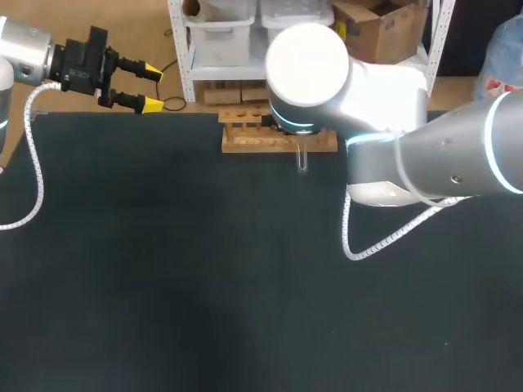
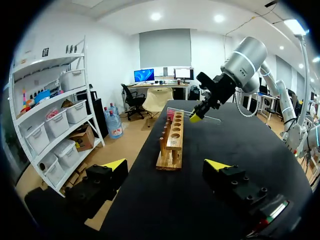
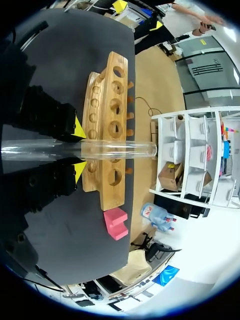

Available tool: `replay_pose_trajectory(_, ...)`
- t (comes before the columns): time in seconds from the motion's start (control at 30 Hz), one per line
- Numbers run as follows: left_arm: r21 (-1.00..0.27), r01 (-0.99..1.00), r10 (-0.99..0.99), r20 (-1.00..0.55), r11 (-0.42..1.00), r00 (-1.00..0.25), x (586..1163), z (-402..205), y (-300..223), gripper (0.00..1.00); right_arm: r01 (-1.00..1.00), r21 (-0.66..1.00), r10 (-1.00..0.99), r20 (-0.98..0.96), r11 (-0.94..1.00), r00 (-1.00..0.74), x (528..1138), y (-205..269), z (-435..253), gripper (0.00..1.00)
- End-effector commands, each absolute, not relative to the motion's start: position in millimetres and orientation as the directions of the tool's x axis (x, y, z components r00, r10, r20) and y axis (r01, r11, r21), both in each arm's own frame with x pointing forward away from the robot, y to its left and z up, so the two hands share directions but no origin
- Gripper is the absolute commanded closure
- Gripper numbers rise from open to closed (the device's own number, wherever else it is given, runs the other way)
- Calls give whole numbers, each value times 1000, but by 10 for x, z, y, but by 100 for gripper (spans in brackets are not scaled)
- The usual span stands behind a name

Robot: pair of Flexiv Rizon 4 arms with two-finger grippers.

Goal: Grasp the test tube, adjust it, and insert it.

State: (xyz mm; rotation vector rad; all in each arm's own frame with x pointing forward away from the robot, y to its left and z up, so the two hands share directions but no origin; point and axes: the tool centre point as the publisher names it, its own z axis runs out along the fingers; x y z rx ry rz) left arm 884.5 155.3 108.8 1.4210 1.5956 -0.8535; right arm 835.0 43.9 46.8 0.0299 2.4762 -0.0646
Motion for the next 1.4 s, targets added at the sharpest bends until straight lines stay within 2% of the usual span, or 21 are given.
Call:
replay_pose_trajectory(0.03,34,990,438,-899,136,-29,8838,1083,1552,0,40,-41,6,-613,998,-790,8401,436,431,100)
replay_pose_trajectory(1.03,34,990,438,-899,136,-29,8838,1083,1552,0,35,-43,5,-553,998,-833,8384,407,233,100)
replay_pose_trajectory(1.4,34,990,438,-899,136,-29,8838,1083,1552,0,51,-28,26,-583,998,-812,8207,259,517,100)
